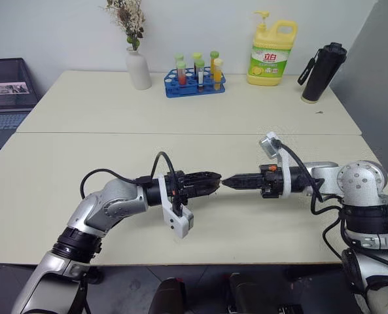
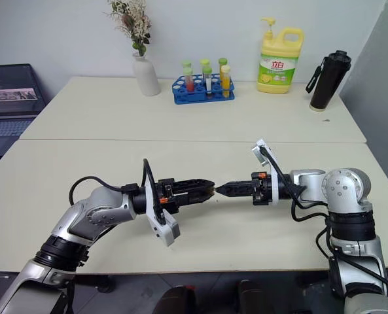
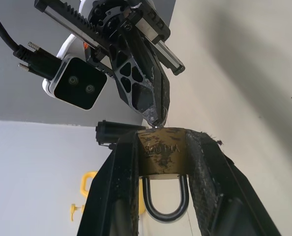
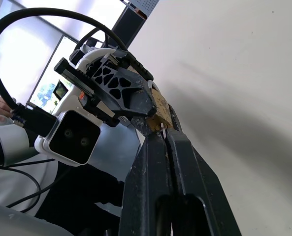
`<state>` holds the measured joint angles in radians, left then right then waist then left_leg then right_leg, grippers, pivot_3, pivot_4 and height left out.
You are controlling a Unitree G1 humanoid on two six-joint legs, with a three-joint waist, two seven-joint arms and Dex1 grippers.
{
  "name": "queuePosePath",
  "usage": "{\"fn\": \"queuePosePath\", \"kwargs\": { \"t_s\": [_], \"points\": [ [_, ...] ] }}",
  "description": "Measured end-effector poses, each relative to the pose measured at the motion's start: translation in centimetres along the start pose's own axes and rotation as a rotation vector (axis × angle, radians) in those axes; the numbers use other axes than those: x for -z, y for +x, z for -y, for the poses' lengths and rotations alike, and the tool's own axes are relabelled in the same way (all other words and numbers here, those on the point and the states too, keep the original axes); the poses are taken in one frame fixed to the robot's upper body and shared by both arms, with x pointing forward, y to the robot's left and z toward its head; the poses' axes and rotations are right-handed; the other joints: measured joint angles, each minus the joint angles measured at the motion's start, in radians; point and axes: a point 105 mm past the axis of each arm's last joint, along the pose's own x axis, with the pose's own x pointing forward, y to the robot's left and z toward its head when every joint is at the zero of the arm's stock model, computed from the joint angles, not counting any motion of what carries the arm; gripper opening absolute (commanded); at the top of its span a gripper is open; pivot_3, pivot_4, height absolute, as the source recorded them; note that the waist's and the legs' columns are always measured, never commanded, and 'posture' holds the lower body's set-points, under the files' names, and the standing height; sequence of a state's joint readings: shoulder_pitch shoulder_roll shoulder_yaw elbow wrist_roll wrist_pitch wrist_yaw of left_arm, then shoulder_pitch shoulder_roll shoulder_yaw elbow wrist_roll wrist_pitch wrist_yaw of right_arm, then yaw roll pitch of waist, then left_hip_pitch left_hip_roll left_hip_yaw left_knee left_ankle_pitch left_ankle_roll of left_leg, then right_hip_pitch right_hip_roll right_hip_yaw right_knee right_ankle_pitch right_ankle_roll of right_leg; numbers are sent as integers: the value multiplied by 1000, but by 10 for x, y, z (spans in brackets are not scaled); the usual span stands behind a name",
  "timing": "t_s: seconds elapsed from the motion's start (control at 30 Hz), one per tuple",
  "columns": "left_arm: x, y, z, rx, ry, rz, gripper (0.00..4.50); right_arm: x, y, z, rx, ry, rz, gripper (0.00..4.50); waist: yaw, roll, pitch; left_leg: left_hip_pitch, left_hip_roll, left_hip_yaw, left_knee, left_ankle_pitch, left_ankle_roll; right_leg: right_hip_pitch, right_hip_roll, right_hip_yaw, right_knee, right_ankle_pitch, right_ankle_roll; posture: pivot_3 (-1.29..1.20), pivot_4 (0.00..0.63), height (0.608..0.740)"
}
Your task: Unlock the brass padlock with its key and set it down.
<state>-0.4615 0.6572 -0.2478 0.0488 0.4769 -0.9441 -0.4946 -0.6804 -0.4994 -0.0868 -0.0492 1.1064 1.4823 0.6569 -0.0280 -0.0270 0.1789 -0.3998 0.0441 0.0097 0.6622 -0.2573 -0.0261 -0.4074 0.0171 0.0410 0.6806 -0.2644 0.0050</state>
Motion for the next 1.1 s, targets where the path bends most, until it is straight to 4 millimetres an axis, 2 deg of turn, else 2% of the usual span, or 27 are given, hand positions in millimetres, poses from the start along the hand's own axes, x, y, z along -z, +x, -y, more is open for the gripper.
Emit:
{"fn": "queuePosePath", "kwargs": {
  "t_s": [0.7, 0.8, 0.93, 1.03, 1.1],
  "points": [
    [2, -2, 2, -1, 4, -17, 979, -2, 3, 2, 17, 63, -8, 0, -1, 0, 0, 0, 0, 0, 0, 0, 0, -1, 0, 0, 0, -2, 4, 0, 150, 740],
    [1, -2, 5, 5, -2, -13, 979, -2, 2, -1, 51, -53, 1, 637, -1, 0, 0, -1, 0, 0, -1, 0, 0, -1, 0, 0, 0, -3, 5, 0, 150, 740],
    [-3, 0, 10, 19, -14, 3, 979, -1, -5, 4, 152, -306, -23, 2044, 0, 0, 0, -1, 0, 0, -1, 0, 0, -2, 0, 0, -1, -3, 5, 0, 150, 740],
    [-3, 0, 10, 19, -16, 1, 979, 0, -8, 4, 152, -437, -25, 3089, 0, 0, 0, -1, 0, 0, -1, 0, 0, -2, 0, 0, 0, -3, 5, 0, 150, 740],
    [-2, 0, 9, 16, -20, -2, 979, 0, -9, 3, 135, -472, -13, 3096, -1, 0, 0, -1, 0, 0, -1, 0, 0, -2, 0, 0, 0, -3, 5, 0, 150, 740]
  ]
}}
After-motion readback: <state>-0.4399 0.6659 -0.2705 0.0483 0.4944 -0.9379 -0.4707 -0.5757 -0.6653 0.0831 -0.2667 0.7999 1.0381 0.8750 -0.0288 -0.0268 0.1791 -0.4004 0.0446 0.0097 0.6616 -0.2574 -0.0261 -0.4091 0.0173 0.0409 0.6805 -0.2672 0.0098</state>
